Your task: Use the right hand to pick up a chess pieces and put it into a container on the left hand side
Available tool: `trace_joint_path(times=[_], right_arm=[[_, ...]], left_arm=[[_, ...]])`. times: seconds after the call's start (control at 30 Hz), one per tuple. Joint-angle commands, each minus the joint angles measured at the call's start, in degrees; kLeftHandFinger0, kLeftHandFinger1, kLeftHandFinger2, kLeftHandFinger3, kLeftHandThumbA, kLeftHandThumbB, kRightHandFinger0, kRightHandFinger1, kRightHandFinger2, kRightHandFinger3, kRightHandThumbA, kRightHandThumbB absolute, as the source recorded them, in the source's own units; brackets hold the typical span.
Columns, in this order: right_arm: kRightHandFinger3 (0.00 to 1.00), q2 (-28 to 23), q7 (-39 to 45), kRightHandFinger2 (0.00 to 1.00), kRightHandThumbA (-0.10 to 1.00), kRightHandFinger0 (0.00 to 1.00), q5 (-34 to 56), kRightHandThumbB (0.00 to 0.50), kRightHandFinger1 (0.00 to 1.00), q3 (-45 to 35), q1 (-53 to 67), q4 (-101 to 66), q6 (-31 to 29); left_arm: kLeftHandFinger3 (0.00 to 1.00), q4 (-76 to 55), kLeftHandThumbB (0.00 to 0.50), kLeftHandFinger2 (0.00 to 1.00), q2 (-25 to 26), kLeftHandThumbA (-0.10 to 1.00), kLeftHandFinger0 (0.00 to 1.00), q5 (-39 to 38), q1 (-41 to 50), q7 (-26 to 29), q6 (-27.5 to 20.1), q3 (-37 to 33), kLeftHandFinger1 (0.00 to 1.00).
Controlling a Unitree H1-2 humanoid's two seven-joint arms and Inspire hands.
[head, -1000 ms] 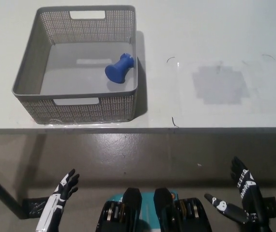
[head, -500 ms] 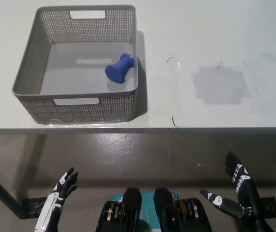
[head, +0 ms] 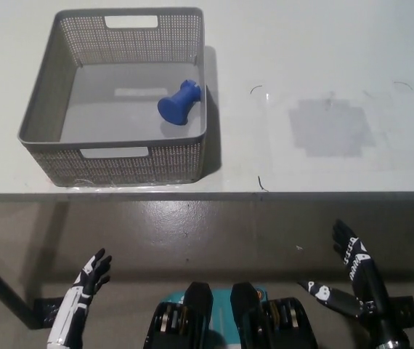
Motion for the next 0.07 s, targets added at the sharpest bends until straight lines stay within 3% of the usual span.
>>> trace_joint_path(times=[0.0,0.03], right_arm=[[1.0,-0.18,1.36,1.0,0.96,1.0,0.28,0.091,1.0,0.37,-1.36,0.26,-1.66],[1.0,-0.19,1.36,1.0,0.96,1.0,0.19,0.086,1.0,0.41,-1.42,0.34,-1.76]], left_arm=[[1.0,-1.29,0.146,1.0,0.24,1.0,1.0,-0.92,-0.47,0.66,-1.17,0.53,1.0],[1.0,-1.35,0.147,1.0,0.24,1.0,1.0,-0.97,-0.46,0.63,-1.11,0.55,1.0]])
